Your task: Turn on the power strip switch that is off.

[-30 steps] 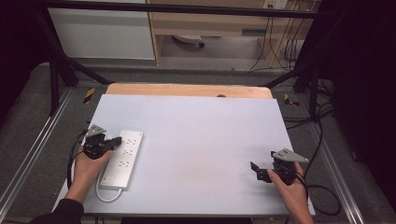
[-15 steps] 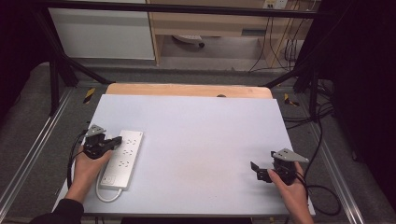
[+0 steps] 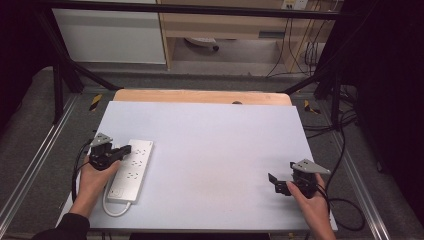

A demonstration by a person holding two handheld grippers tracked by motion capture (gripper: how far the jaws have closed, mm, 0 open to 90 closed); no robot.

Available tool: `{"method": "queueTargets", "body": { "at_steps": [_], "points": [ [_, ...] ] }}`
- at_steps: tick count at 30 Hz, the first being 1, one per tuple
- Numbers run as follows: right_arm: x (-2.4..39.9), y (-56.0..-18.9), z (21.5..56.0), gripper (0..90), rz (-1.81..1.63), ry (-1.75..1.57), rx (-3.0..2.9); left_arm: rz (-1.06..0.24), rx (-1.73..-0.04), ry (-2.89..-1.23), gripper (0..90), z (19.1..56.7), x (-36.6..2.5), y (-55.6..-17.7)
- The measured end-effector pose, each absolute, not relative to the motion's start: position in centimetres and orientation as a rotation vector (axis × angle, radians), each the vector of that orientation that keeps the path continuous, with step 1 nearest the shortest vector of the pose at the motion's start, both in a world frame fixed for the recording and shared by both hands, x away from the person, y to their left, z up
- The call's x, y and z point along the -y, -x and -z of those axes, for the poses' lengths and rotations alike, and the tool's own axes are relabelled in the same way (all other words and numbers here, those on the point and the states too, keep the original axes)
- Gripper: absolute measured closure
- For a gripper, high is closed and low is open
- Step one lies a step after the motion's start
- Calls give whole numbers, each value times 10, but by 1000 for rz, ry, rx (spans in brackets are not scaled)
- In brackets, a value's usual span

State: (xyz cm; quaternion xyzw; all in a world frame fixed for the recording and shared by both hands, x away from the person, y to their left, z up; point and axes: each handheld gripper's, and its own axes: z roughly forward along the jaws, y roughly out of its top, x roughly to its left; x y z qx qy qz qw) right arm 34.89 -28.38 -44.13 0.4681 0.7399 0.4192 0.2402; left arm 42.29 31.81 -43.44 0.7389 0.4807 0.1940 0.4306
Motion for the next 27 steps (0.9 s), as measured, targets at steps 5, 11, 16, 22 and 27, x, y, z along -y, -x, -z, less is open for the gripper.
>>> {"method": "queueTargets", "body": {
  "at_steps": [5, 11, 16, 22, 27],
  "points": [
    [284, -349, 441, 51, -1148, -1284, -2023, -484, -1200, -1835, 828, 434, -318, -423],
    [284, -349, 441, 51, -1148, -1283, -2023, -489, -1194, -1823, 778, 432, -317, -422],
    [284, -349, 441, 51, -1149, -1281, -2025, -483, -1184, -1819, 765, 432, -316, -422],
    [284, -349, 441, 51, -1148, -1282, -2024, -479, -1174, -1818, 731, 431, -313, -422],
    [284, -349, 441, 50, -1148, -1284, -2023, -471, -1161, -1817, 697, 429, -310, -421]
  ]
}}
